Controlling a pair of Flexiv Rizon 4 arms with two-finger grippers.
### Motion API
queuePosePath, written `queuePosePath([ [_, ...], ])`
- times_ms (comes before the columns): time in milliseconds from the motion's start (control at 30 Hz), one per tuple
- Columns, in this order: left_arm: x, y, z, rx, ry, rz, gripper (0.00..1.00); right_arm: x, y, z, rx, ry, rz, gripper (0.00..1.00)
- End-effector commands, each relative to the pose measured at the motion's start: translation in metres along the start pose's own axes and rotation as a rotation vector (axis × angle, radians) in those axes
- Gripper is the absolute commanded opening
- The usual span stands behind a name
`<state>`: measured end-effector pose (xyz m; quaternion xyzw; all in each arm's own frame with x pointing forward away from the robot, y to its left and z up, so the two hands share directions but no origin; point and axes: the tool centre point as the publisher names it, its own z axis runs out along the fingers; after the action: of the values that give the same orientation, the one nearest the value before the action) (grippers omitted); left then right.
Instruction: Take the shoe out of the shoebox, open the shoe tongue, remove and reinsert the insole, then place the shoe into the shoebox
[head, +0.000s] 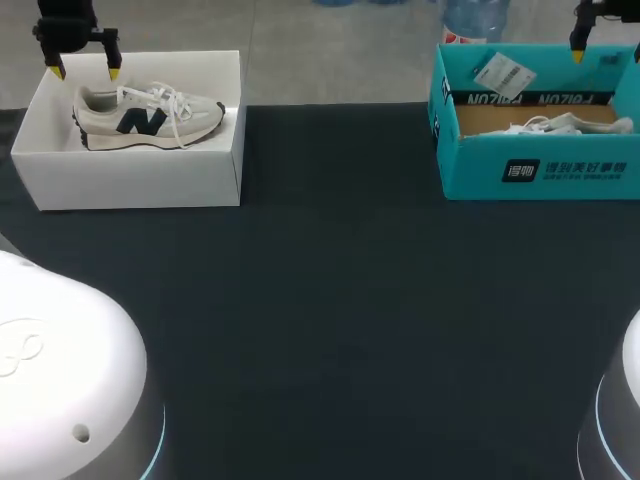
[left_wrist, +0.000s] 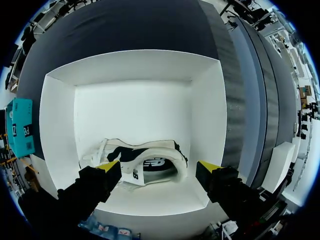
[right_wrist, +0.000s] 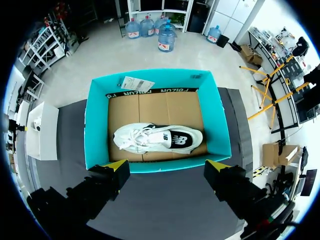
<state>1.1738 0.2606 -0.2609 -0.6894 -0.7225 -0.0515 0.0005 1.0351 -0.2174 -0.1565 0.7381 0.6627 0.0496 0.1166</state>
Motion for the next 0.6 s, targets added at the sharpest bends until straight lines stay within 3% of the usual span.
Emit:
queuePosePath([
  [33, 0.005, 0.027, 0.01, 0.061, 0.003, -0.01, 1.0, 0.0, -0.001, 0.0, -0.001, 0.0, 0.0, 1.0],
  [200, 0.015, 0.032, 0.019, 0.07, -0.008, 0.009, 1.0, 0.0, -0.001, 0.0, -0.001, 0.0, 0.0, 1.0],
  [267, 0.019, 0.033, 0.023, 0.075, 0.0, 0.022, 0.93, 0.0, -0.001, 0.0, -0.001, 0.0, 0.0, 1.0],
  [300, 0.02, 0.034, 0.025, 0.081, -0.01, 0.036, 0.87, 0.0, -0.001, 0.0, -0.001, 0.0, 0.0, 1.0],
  [333, 0.022, 0.033, 0.027, 0.088, -0.011, 0.045, 0.71, 0.0, -0.001, 0.0, -0.001, 0.0, 0.0, 1.0],
  [367, 0.024, 0.033, 0.029, 0.088, -0.007, 0.045, 0.65, 0.0, -0.001, 0.0, -0.001, 0.0, 0.0, 1.0],
  [400, 0.025, 0.032, 0.031, 0.087, -0.001, 0.06, 0.69, 0.0, -0.001, 0.0, -0.001, 0.0, 0.0, 1.0],
  [467, 0.027, 0.031, 0.034, 0.097, -0.007, 0.067, 0.49, 0.0, -0.001, 0.0, -0.001, 0.0, 0.0, 1.0],
  [600, 0.029, 0.031, 0.041, 0.109, -0.013, 0.086, 0.57, 0.0, -0.001, 0.0, -0.001, 0.0, 0.0, 1.0],
])
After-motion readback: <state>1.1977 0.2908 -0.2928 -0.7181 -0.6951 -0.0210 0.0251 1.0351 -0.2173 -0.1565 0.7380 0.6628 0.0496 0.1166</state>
